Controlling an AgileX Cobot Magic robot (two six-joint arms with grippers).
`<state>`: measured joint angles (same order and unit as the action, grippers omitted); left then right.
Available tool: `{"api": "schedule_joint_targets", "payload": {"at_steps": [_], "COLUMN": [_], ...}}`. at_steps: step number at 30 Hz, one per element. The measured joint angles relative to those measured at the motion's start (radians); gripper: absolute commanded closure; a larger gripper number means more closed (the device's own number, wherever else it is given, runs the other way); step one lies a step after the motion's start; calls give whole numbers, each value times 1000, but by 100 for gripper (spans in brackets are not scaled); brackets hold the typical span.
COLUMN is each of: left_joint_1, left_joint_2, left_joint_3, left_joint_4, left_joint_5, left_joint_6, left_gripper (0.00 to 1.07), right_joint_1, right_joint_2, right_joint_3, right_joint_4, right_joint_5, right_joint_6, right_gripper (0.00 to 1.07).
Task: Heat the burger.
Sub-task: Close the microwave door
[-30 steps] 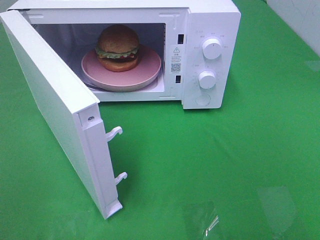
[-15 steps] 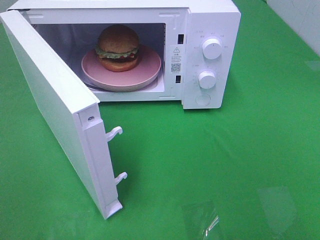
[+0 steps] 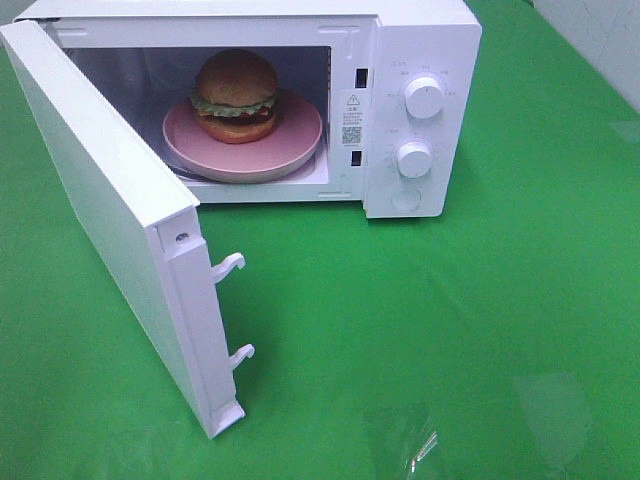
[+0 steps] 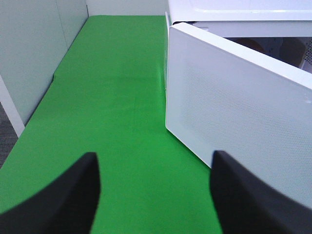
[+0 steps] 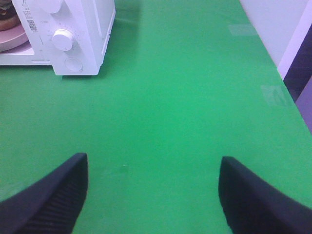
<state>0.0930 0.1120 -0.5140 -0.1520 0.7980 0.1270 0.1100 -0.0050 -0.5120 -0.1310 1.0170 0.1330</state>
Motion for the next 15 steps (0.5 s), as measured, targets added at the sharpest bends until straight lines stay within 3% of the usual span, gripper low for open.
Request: {"api": "schedule_joint_targets", "payload": {"at_steps": [1,2,3,9,15], "left_joint_1": [0,0,0,0,0], "left_joint_2": [45,45,99,249,370], "left_joint_3": [0,0,0,17,116], "left_joint_4": [2,2,3,4,-4], "left_joint_5": [-34,-34,-80,-253,-529], "left_joint_6": [0,0,0,0,0], "left_gripper": [90,90,105,107,107], "right_joint_1": [0,0,0,0,0], "right_joint_2": [0,0,0,0,0], "right_joint_3": [0,0,0,0,0], "right_joint_4": [0,0,0,0,0], "right_joint_5": [0,0,0,0,0], "right_joint_6": [0,0,0,0,0], "right_gripper": [34,34,34,34,34]}}
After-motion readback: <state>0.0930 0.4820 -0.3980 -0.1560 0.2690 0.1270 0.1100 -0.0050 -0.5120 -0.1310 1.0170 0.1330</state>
